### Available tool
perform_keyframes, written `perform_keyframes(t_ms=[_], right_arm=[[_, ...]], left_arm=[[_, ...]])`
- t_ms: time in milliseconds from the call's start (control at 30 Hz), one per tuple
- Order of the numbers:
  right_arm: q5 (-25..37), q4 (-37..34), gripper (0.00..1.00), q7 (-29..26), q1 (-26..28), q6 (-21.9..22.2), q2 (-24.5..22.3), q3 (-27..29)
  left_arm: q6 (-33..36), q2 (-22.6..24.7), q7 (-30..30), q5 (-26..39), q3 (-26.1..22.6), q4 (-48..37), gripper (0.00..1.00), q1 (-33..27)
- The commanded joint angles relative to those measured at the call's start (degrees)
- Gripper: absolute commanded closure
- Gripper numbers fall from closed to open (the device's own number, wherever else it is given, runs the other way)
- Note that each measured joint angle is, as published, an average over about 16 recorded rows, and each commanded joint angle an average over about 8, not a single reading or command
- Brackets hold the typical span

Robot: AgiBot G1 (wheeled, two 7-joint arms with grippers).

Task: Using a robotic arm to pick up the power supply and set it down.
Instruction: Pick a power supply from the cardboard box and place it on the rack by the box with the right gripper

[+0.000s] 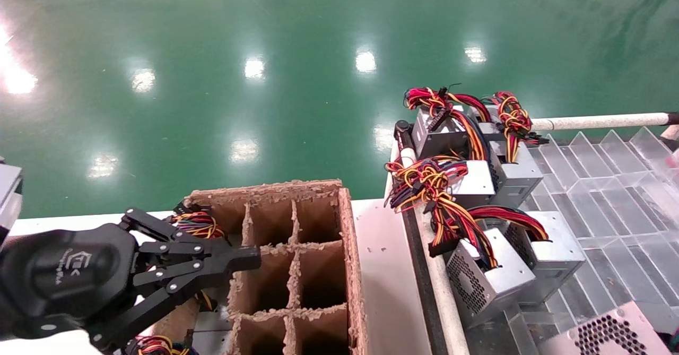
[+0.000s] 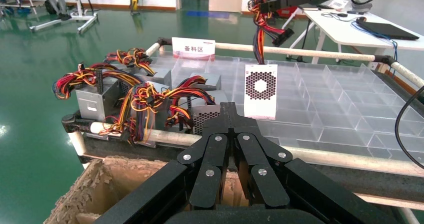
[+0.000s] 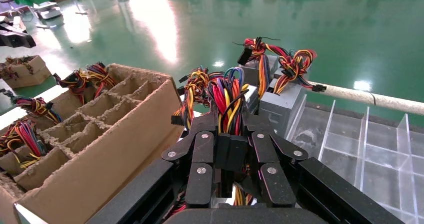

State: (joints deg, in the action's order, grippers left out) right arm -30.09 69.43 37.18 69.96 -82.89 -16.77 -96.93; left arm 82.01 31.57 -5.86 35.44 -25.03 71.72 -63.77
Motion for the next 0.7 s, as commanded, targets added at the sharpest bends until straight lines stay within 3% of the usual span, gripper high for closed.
perform_keyframes(t_ms=[33, 567, 633, 700], right_arm=[[0.19, -1.36, 1.00, -0.51, 0.01, -0.28, 0.87, 0.57], [10.77, -3.77, 1.00, -7.14, 0.52, 4.22, 9.09, 9.48], [11.45, -3.81, 0.86, -7.85, 0.59, 4.57, 9.68, 9.93], [11.98, -3.70, 0.61, -8.52, 0.71, 4.88, 10.09, 10.35]], left_arm=[[0.00, 0.00, 0.00, 0.00, 0.00, 0.00, 1.00, 0.00], [0.00, 0.00, 0.00, 0.00, 0.00, 0.00, 1.00, 0.00], [0.00, 0.00, 0.00, 0.00, 0.00, 0.00, 1.00, 0.00], [0.00, 0.00, 0.00, 0.00, 0.00, 0.00, 1.00, 0.00]])
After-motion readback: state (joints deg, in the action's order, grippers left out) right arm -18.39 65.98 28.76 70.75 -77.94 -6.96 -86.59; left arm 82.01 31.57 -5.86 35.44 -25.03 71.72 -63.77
